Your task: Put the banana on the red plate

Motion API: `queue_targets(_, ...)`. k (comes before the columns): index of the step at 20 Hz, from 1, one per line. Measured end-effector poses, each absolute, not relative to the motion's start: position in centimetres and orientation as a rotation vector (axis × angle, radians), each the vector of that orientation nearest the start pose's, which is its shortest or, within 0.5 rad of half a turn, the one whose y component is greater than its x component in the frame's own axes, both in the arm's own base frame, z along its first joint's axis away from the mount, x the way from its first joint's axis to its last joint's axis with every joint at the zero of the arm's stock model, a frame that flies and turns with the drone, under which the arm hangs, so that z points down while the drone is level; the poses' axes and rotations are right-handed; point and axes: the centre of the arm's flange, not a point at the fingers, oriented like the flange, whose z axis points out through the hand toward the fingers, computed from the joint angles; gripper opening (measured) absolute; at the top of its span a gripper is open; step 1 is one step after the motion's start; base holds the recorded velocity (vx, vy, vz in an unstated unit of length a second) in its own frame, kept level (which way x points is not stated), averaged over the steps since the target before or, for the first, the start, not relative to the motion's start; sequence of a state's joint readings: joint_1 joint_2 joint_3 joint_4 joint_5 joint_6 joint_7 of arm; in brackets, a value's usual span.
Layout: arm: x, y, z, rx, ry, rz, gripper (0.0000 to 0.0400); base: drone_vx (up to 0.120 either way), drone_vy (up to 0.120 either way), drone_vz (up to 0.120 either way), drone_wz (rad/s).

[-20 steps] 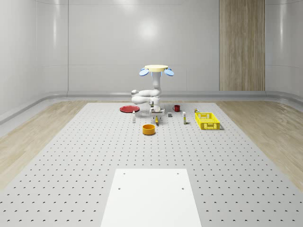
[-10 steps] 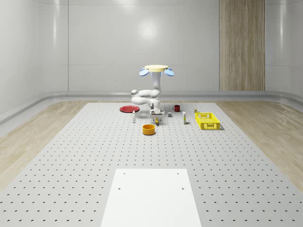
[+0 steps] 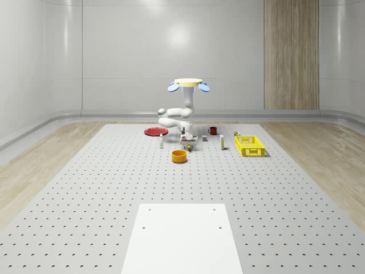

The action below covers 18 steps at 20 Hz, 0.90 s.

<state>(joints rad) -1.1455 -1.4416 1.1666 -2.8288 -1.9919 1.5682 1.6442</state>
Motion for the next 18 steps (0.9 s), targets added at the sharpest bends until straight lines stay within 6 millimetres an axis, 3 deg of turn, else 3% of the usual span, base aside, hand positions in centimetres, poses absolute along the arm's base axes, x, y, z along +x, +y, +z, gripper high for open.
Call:
queue_targets(6, 30.33, 0.57, 55.09, 0.001, -0.002, 0.786, 0.0400, 0.000, 0.000, 0.000, 0.000)
queue_targets(7, 30.28, 0.57, 55.13, 0.001, -0.002, 0.786, 0.0380, 0.000, 0.000, 0.000, 0.000)
queue_targets(10, 30.18, 0.59, 55.20, 0.001, -0.002, 0.786, 0.0259, 0.000, 0.000, 0.000, 0.000)
queue_targets(12, 30.14, 0.59, 55.23, 0.001, -0.002, 0.786, 0.0216, 0.000, 0.000, 0.000, 0.000)
queue_targets(14, 30.22, 0.82, 55.25, 0.002, -0.001, 0.767, 0.0186, 0.000, 0.000, 0.000, 0.000)
queue_targets(18, 30.11, 0.53, 55.16, 0.005, -0.004, 0.808, 0.0189, 0.000, 0.000, 0.000, 0.000)
